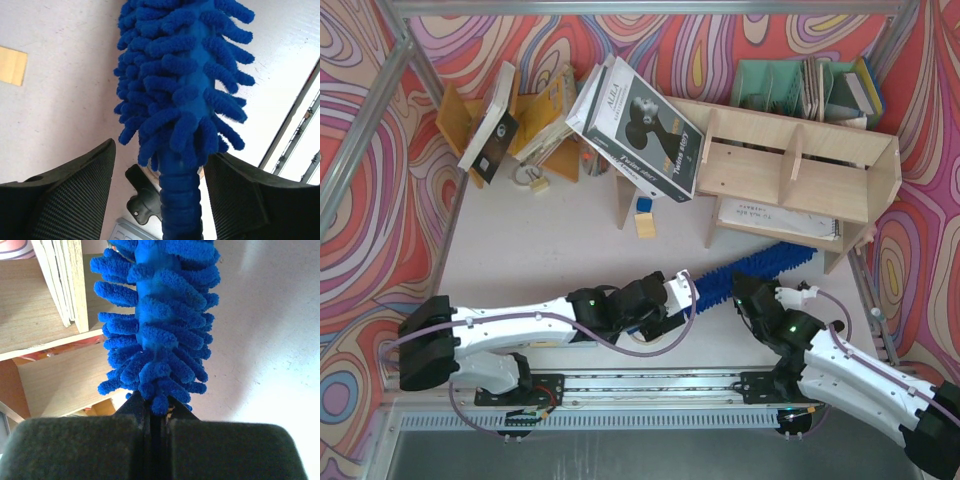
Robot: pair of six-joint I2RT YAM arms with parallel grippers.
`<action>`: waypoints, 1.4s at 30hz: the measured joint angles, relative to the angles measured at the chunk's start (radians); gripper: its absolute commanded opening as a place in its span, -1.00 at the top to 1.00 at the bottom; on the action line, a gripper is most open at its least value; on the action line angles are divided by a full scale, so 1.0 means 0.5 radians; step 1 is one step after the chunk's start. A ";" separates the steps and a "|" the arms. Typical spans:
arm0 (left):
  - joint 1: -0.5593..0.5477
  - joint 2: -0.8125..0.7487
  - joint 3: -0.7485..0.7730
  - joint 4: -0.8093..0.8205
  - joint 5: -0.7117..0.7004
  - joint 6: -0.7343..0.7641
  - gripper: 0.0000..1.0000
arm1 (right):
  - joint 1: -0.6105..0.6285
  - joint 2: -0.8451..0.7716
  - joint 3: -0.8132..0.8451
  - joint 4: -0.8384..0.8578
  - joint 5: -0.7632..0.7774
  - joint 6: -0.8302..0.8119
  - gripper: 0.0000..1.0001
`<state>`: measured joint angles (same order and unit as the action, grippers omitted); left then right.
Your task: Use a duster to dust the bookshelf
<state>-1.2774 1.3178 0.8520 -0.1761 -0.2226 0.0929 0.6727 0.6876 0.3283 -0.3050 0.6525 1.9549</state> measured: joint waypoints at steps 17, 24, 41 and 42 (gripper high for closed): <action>0.041 0.253 0.114 -0.093 0.098 -0.070 0.81 | -0.018 -0.041 -0.001 -0.011 0.078 -0.080 1.00; 0.037 0.251 0.114 -0.085 0.082 -0.076 1.00 | -0.022 -0.055 -0.001 -0.015 0.078 -0.084 0.87; 0.030 -0.074 0.060 -0.241 0.025 -0.066 1.00 | -0.011 -0.156 0.240 -0.243 0.101 -0.168 -0.97; 0.030 -0.089 0.060 -0.259 0.027 -0.066 1.00 | -0.011 -0.156 0.269 -0.268 0.114 -0.193 -0.98</action>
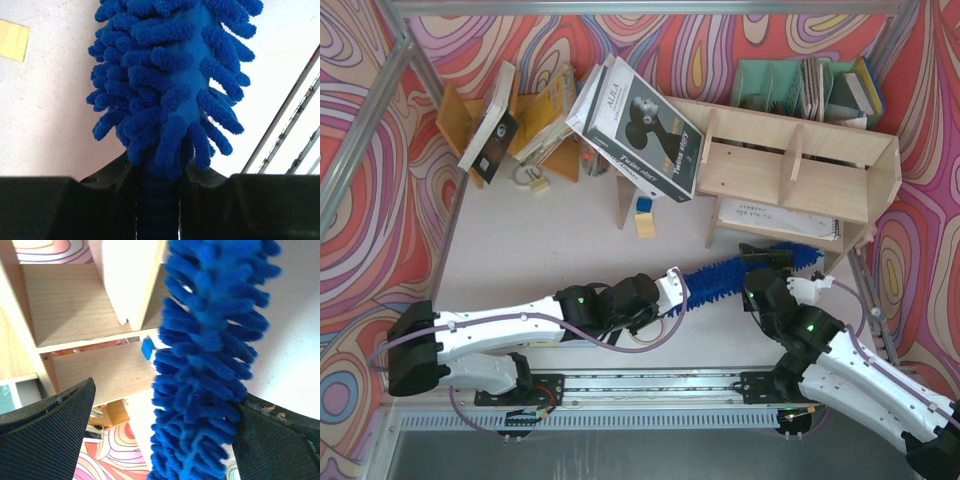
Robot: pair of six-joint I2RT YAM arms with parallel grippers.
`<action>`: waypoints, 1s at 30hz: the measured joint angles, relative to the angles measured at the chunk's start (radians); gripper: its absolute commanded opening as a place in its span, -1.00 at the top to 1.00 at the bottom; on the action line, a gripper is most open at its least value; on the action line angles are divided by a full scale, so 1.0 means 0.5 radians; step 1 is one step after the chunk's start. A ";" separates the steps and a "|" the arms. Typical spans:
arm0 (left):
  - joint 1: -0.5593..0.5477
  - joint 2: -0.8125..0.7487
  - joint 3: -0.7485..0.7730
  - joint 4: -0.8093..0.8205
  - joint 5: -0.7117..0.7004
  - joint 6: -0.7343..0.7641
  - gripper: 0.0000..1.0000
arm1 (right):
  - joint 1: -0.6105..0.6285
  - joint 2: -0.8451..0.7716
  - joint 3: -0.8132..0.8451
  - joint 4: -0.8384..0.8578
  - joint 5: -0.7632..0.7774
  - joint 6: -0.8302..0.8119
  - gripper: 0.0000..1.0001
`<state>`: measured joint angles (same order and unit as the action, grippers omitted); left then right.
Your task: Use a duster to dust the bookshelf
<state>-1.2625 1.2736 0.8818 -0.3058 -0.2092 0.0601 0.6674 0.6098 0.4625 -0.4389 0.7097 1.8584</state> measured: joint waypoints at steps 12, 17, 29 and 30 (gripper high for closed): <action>-0.042 -0.118 0.005 -0.158 0.013 -0.028 1.00 | 0.003 0.034 0.524 -0.301 0.119 -0.654 -0.97; -0.105 -0.127 0.031 -0.275 0.057 -0.031 1.00 | 0.002 0.094 0.889 -0.299 0.247 -1.077 -0.98; -0.300 -0.137 0.196 -0.388 0.050 -0.073 1.00 | 0.002 0.194 1.277 -0.209 0.339 -1.970 -0.98; -0.300 -0.150 0.196 -0.385 0.037 -0.077 1.00 | 0.002 0.198 1.308 -0.192 0.338 -2.036 -0.97</action>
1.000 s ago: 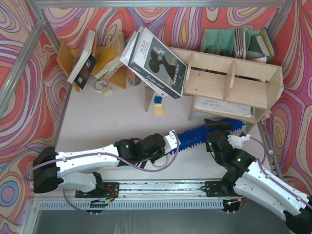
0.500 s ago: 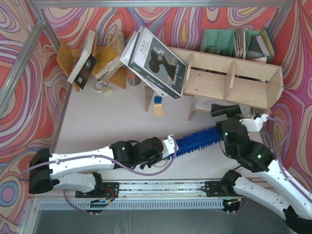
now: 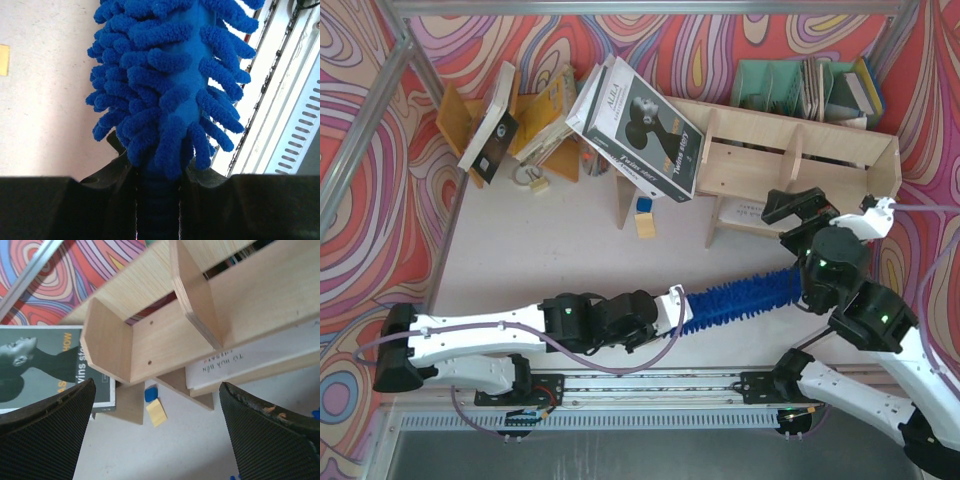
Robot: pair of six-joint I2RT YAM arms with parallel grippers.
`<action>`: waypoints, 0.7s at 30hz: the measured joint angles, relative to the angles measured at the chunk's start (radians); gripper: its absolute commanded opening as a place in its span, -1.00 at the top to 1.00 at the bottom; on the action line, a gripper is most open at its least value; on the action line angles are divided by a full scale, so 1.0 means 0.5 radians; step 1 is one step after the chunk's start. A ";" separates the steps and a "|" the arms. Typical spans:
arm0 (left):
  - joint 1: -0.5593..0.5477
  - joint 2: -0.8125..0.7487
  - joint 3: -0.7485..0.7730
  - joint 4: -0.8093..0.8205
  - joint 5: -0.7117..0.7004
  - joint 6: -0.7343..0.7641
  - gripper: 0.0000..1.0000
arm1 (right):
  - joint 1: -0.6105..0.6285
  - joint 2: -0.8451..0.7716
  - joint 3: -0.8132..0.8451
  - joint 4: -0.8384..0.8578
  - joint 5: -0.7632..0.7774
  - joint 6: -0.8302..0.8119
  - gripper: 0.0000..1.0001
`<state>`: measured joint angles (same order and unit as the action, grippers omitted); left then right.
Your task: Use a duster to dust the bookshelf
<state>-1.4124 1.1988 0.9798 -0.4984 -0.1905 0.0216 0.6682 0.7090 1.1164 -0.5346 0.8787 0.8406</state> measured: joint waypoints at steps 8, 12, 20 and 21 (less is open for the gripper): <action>-0.002 -0.095 0.047 0.056 -0.139 -0.032 1.00 | 0.000 0.082 0.275 0.195 -0.093 -0.550 -0.97; -0.003 -0.095 0.126 0.076 -0.139 -0.038 1.00 | 0.000 0.135 0.375 0.269 -0.178 -0.777 -0.97; -0.004 -0.195 0.191 0.154 -0.224 -0.056 1.00 | 0.000 0.215 0.695 0.303 -0.258 -1.041 -0.97; -0.004 -0.217 0.199 0.149 -0.259 -0.057 1.00 | 0.000 0.215 0.729 0.305 -0.259 -1.062 -0.97</action>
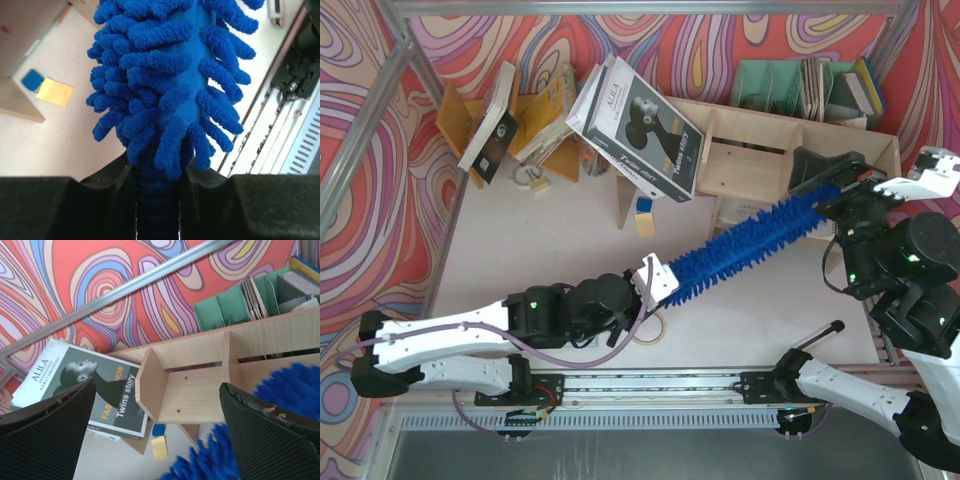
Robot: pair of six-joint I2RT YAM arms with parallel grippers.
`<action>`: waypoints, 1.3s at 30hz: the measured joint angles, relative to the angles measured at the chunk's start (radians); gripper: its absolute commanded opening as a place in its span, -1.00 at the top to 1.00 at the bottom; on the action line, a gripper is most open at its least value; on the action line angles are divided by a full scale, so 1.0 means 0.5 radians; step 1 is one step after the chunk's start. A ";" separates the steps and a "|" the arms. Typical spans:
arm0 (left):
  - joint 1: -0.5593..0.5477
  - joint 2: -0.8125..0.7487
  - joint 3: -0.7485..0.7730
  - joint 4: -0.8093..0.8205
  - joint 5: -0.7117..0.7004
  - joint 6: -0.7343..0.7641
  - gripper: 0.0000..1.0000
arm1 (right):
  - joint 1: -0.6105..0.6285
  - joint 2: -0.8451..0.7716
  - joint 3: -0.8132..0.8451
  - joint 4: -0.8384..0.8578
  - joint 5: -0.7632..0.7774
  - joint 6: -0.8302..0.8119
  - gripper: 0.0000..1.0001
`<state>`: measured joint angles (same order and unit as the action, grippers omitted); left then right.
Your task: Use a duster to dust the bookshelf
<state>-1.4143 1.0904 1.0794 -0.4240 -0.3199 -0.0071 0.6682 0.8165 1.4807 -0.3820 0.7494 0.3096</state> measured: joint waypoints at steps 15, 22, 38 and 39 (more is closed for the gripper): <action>-0.002 -0.283 -0.018 0.130 -0.651 0.067 1.00 | 0.000 -0.012 0.034 0.066 -0.020 -0.103 -0.97; 0.092 -0.445 -0.149 0.502 -0.874 0.239 1.00 | 0.000 0.012 -0.031 0.066 -0.023 -0.102 -0.97; 0.410 -0.573 -0.580 1.392 -1.026 0.482 1.00 | 0.000 0.031 -0.112 0.066 -0.033 -0.077 -0.97; 0.455 -0.572 -0.582 1.407 -1.008 0.465 1.00 | 0.000 0.031 -0.120 0.066 -0.033 -0.072 -0.97</action>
<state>-1.1866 0.8043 0.7883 0.2794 -0.8238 0.2253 0.6682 0.8318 1.4208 -0.3489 0.7330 0.2737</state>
